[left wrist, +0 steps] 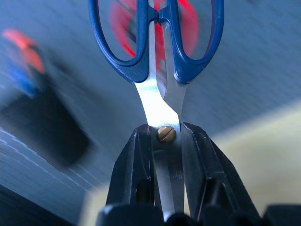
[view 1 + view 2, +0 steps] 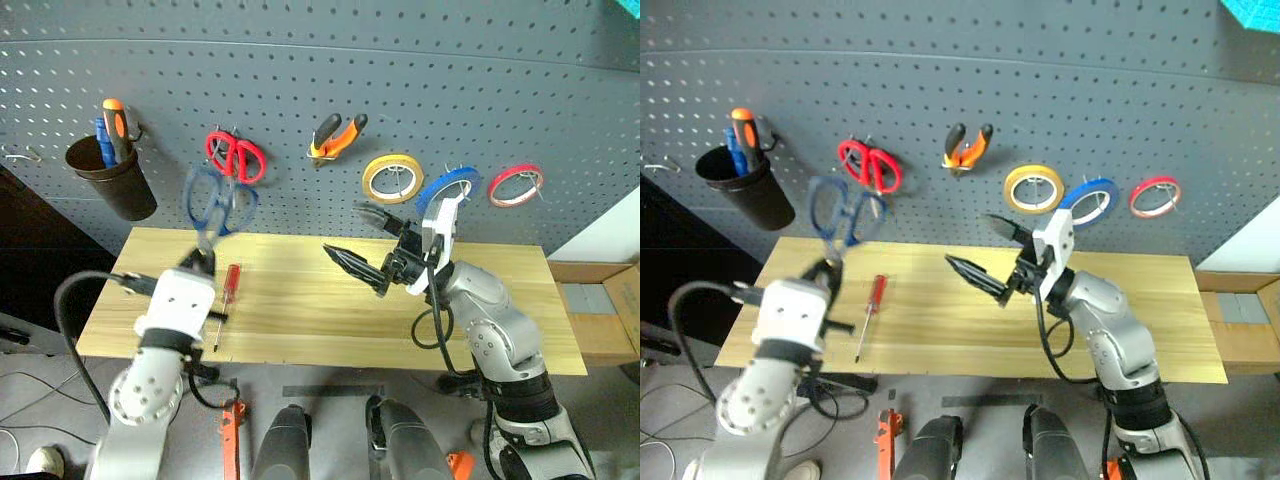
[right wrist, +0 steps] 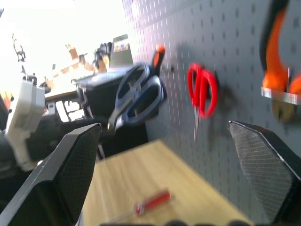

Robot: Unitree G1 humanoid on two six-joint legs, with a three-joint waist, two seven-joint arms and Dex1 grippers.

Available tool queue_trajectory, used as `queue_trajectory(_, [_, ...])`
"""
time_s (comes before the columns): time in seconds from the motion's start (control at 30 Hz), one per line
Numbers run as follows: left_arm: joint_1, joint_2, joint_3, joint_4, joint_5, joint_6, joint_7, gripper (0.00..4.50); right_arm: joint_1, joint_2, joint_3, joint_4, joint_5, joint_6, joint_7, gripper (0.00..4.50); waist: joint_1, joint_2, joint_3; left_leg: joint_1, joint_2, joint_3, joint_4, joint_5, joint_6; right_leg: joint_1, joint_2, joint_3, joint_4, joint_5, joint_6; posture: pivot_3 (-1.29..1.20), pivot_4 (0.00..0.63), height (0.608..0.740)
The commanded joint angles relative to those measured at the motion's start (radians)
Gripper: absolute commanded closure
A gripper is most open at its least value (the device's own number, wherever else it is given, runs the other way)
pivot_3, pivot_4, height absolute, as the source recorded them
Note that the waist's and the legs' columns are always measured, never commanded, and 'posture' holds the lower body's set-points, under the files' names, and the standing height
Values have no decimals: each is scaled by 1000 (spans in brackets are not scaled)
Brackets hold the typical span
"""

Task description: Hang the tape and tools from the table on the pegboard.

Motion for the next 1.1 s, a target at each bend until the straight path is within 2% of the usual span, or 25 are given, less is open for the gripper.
queue_trajectory(0.03, [-37, 14, 26, 42, -9, -44, -21, 3998, -22, 7, -13, -3, -1, -27, -5, 0, 1, -1, -11, 0, 0, 1, 0, 0, 0, 0, 0, 0, 0, 0, 0, 205, 138, 740])
queue_trajectory(0.07, [-56, 19, 26, 66, -13, -51, -30, 3998, -28, 8, -14, 5, -7, -33, -5, 0, 2, -1, -14, 0, 0, 1, 0, 0, 0, 0, 0, 1, 0, 3, -5, 202, 134, 740])
queue_trajectory(0.2, [-109, -1, 21, 137, -47, -44, -52, 3998, -35, 6, -10, 17, -31, -52, -6, 0, 3, -6, -23, 1, 0, 2, 1, 0, 0, 1, 0, 0, 0, 4, -4, 186, 125, 740])
queue_trajectory(0.47, [-172, -20, -31, 202, -55, -80, -87, 3998, -14, 3, -9, -7, -45, -56, -21, 0, 1, -6, -38, 8, 0, 4, 1, 0, 0, 6, 0, 2, 1, 4, -6, 155, 120, 740])
queue_trajectory(0.6, [-196, -28, -40, 239, -63, -87, -91, 3998, -9, -1, -6, -13, -52, -59, -23, 0, -1, -6, -45, 10, 1, 5, 1, 0, 0, 7, 6, 3, 2, 5, -7, 146, 117, 740])
queue_trajectory(0.87, [-251, -39, -40, 309, -104, 17, -117, 3998, -10, -15, -5, -14, -67, -51, -42, 0, -2, -6, -59, 11, 1, 5, 1, 0, 0, 7, 7, 4, 2, 5, -7, 136, 118, 740])
queue_trajectory(1.1, [-308, -23, -62, 345, -101, 61, -148, 3998, -11, -20, -7, -13, -77, -40, -61, 0, -5, -6, -59, 20, 1, 5, 1, 0, 1, 15, 8, 4, 2, 5, -6, 132, 120, 740])
